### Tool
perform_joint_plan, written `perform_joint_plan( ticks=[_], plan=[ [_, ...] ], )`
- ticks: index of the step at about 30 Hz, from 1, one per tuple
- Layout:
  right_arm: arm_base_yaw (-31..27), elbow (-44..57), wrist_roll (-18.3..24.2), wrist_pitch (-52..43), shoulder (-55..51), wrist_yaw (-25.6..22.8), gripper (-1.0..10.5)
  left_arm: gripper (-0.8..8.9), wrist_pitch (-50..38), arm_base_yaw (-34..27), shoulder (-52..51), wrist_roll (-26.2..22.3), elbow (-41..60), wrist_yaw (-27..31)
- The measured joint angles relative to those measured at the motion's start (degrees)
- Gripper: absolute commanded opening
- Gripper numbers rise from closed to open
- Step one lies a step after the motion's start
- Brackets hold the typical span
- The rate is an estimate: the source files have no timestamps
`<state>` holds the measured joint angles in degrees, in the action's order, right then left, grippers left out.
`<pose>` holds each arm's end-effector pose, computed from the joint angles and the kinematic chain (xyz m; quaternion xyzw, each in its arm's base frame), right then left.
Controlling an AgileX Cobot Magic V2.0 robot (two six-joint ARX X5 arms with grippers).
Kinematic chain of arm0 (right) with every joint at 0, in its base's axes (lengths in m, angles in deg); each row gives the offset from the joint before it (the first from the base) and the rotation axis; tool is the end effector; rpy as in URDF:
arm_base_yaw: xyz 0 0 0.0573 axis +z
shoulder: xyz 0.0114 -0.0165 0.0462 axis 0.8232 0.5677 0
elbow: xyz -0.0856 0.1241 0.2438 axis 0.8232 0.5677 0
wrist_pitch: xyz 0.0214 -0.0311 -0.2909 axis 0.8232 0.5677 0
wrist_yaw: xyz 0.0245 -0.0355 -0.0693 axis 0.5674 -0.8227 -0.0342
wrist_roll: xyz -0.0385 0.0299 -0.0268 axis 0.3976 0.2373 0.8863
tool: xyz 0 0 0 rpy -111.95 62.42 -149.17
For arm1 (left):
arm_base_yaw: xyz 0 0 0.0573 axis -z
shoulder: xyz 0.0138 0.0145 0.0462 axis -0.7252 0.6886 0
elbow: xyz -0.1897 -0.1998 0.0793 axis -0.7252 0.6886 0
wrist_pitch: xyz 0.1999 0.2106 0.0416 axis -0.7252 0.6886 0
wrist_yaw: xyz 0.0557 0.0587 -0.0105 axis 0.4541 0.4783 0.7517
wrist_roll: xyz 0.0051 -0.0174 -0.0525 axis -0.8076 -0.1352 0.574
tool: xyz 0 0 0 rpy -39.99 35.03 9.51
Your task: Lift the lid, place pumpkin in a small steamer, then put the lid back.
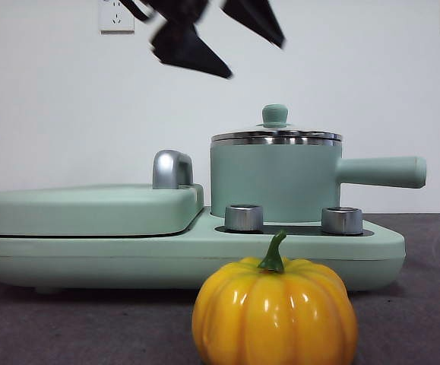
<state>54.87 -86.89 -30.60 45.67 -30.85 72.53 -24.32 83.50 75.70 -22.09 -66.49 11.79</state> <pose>0.0906 0.0218 0.3735 0.1688 0.2001 0.3525 0.8984 0.3217 -0.2546 0.3414 0.0792 0.2014 -0.4579 0.8623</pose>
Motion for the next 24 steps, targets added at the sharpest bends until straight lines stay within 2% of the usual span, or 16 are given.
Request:
perform_joint_plan(
  ticks=[7,17,21,24],
  plan=[
    [0.0,0.0,0.0,0.0,0.0,0.0,4.9,5.26,-8.9,2.0,5.4,-0.8,0.0,1.3],
    [0.0,0.0,0.0,0.4,0.0,0.0,4.9,5.19,-10.2,2.8,9.5,-0.9,0.0,5.5],
    [0.0,0.0,0.0,1.0,0.0,0.0,4.9,4.83,-10.5,2.8,9.8,-0.5,0.0,5.6],
    [0.0,0.0,0.0,1.0,0.0,0.0,4.9,4.16,-10.6,2.8,9.9,0.0,0.0,5.6]
  ],
)
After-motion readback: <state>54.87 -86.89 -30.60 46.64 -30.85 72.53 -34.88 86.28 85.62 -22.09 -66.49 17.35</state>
